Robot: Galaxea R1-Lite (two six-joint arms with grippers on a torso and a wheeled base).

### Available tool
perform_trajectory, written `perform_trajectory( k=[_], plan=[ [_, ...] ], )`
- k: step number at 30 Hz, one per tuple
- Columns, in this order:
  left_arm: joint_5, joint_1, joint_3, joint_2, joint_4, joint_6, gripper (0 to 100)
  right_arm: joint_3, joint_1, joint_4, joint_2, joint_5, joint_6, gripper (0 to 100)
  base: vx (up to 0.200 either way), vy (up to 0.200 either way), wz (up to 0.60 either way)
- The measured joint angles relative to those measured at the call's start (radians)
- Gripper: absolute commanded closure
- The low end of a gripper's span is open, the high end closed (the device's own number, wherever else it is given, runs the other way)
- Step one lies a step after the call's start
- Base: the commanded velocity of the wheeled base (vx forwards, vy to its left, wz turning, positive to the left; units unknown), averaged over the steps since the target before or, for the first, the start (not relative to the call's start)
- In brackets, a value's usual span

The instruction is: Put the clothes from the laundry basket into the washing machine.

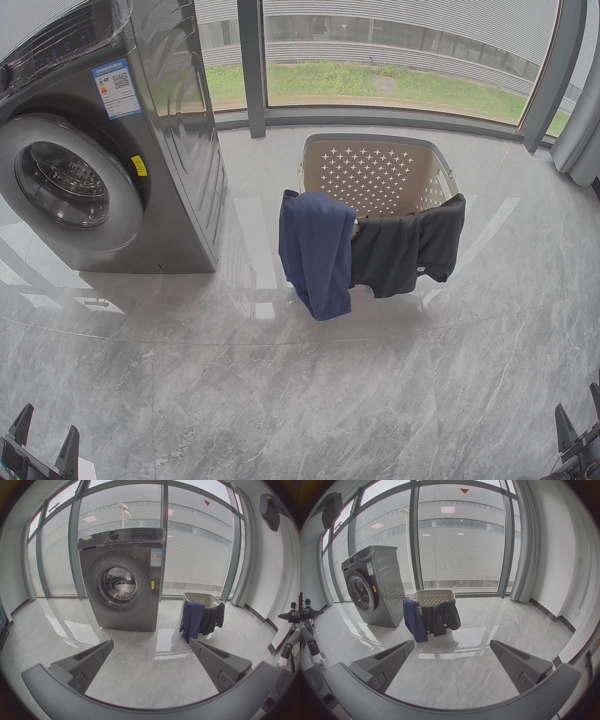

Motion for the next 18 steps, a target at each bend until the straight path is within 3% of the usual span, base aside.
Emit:
perform_trajectory(
  k=[3,18],
  plan=[
    [0.0,0.0,0.0,0.0,0.0,0.0,0,0.0,0.0,0.0,0.0,0.0,0.0,0,0.0,0.0,0.0],
    [0.0,0.0,0.0,0.0,0.0,0.0,0,0.0,0.0,0.0,0.0,0.0,0.0,0,0.2,0.0,0.0]
  ],
)
